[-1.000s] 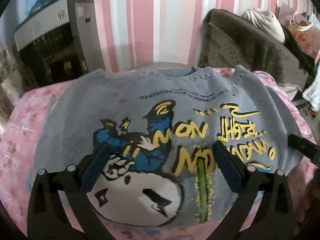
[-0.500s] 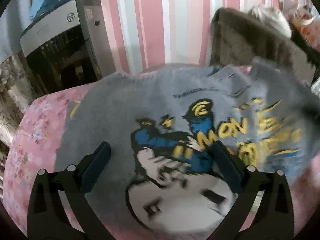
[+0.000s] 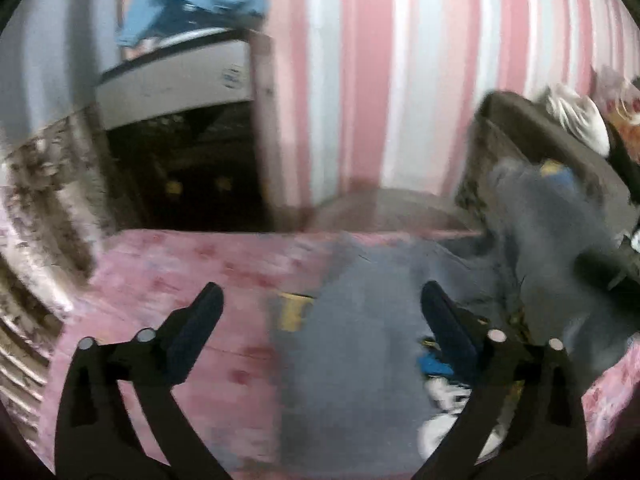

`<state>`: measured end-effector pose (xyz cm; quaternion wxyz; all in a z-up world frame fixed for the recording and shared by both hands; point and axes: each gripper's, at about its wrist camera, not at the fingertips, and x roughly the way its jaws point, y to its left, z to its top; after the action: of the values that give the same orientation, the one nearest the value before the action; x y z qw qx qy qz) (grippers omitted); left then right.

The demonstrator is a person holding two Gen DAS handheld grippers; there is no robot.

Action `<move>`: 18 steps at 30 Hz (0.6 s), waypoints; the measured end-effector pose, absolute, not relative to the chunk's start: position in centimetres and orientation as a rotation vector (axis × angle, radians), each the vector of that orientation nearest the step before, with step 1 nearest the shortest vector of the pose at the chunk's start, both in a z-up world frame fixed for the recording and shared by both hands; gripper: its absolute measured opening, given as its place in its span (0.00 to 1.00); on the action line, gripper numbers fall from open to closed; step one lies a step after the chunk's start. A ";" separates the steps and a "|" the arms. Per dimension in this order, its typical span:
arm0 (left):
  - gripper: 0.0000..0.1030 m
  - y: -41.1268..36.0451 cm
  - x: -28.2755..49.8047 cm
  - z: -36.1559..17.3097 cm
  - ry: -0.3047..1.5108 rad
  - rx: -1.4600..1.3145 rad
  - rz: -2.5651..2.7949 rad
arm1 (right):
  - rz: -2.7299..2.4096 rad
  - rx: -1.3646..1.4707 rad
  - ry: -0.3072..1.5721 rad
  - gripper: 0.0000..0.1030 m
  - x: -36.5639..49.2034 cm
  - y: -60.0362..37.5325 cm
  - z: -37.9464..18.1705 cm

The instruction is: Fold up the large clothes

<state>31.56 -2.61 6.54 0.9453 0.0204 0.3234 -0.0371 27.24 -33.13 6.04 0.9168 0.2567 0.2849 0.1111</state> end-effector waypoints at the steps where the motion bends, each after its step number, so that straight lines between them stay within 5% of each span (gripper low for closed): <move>1: 0.97 -1.5 31.5 6.7 0.659 0.045 -0.059 | 0.215 0.524 0.608 0.14 27.8 -32.0 5.0; 5: 0.97 0.8 31.1 5.0 0.711 0.011 -0.071 | 0.157 0.446 0.680 0.15 29.0 -28.4 -0.2; 18: 0.97 -5.0 34.3 3.9 0.770 -0.012 -0.238 | 0.275 0.379 0.591 0.14 26.8 -29.7 -0.5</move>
<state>34.30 -5.03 3.88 0.9199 -0.0058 0.3745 -0.1160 26.78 -29.66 -0.53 0.9297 0.1852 0.2887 0.1344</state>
